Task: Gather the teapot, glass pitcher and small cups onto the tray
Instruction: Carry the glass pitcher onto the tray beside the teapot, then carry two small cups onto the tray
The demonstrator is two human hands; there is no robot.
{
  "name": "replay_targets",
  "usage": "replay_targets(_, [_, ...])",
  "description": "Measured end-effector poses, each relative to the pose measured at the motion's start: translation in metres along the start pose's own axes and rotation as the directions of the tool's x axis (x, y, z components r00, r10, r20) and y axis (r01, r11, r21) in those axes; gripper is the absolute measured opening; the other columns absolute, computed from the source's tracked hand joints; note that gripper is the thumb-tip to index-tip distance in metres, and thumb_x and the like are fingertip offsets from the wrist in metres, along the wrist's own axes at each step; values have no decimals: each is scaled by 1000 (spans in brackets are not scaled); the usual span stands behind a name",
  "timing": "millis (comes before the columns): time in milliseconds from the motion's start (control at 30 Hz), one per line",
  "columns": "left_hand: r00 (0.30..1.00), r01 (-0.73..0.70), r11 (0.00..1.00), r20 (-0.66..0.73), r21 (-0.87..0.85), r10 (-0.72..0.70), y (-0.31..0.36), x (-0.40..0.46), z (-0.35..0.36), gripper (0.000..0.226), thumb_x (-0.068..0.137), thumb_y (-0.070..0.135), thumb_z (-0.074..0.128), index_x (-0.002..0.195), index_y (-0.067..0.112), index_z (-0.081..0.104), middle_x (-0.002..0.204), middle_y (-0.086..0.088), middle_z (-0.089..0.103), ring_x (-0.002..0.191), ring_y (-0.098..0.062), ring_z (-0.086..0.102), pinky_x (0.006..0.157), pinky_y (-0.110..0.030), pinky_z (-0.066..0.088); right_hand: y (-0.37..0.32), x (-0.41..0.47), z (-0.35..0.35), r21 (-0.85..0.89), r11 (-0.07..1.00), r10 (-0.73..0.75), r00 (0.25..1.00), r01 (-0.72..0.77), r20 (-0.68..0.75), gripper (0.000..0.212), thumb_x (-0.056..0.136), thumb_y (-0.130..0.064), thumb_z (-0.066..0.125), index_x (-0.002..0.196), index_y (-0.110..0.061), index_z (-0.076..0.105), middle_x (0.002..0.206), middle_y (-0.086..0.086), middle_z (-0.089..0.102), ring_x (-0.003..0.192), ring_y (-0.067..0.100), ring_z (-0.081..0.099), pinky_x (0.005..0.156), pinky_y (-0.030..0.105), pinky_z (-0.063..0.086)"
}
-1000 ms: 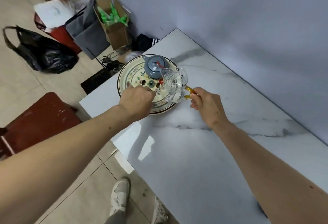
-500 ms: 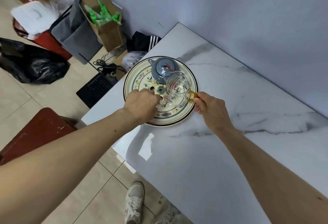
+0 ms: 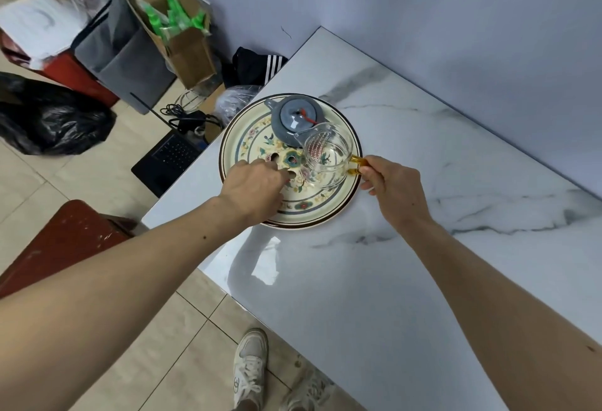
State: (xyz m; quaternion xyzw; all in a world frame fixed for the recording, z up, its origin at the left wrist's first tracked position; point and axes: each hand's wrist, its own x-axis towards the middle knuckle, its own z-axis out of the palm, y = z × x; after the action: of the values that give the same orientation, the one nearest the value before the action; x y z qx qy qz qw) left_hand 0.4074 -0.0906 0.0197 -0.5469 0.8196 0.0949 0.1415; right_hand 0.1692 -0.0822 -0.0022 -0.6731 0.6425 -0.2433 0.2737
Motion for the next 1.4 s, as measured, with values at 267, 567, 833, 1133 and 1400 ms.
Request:
replay_targets(267, [1000, 8, 1000, -14, 16, -7, -1, -2, 2, 29, 88, 24, 52, 114, 18, 60, 108, -5, 65, 106, -28, 58, 83, -37, 45, 1, 8, -2, -23, 1000, 2, 1000, -2, 0, 20, 98, -20, 50, 102, -9, 65, 79, 9, 71, 70, 22, 69, 69, 46, 57])
replay_targets(567, [999, -27, 999, -21, 40, 28, 4, -6, -11, 27, 88, 26, 54, 113, 18, 61, 105, -4, 64, 105, -28, 59, 83, -37, 45, -5, -4, -13, -73, 983, 169, 985, -166, 35, 35, 91, -23, 60, 124, -16, 53, 86, 5, 71, 84, 27, 63, 79, 42, 54])
replay_targets(833, [986, -157, 984, -39, 81, 160, 42, -9, -29, 20, 88, 27, 55, 104, 16, 61, 102, -4, 65, 102, -28, 60, 81, -36, 44, 18, -54, -44, -295, 899, 339, 941, -325, -3, 34, 84, -17, 60, 117, -24, 58, 109, -2, 67, 98, 21, 61, 78, 35, 49])
replay_targets(1133, [936, -339, 931, -50, 137, 348, 136, -19, -36, 27, 89, 33, 53, 110, 18, 61, 109, -2, 64, 107, -27, 60, 80, -36, 47, 56, -165, -106, -292, 845, 431, 894, -448, -122, 31, 84, -14, 62, 114, -19, 59, 110, 2, 63, 98, 22, 58, 78, 36, 48])
replay_targets(1400, [892, -447, 883, -7, 147, 453, 251, -53, -14, 28, 91, 35, 51, 114, 19, 60, 110, -1, 64, 103, -24, 58, 79, -34, 43, 103, -280, -162, -263, 782, 534, 825, -565, -184, 33, 83, -12, 61, 115, -20, 60, 113, 1, 61, 104, 22, 55, 80, 38, 48])
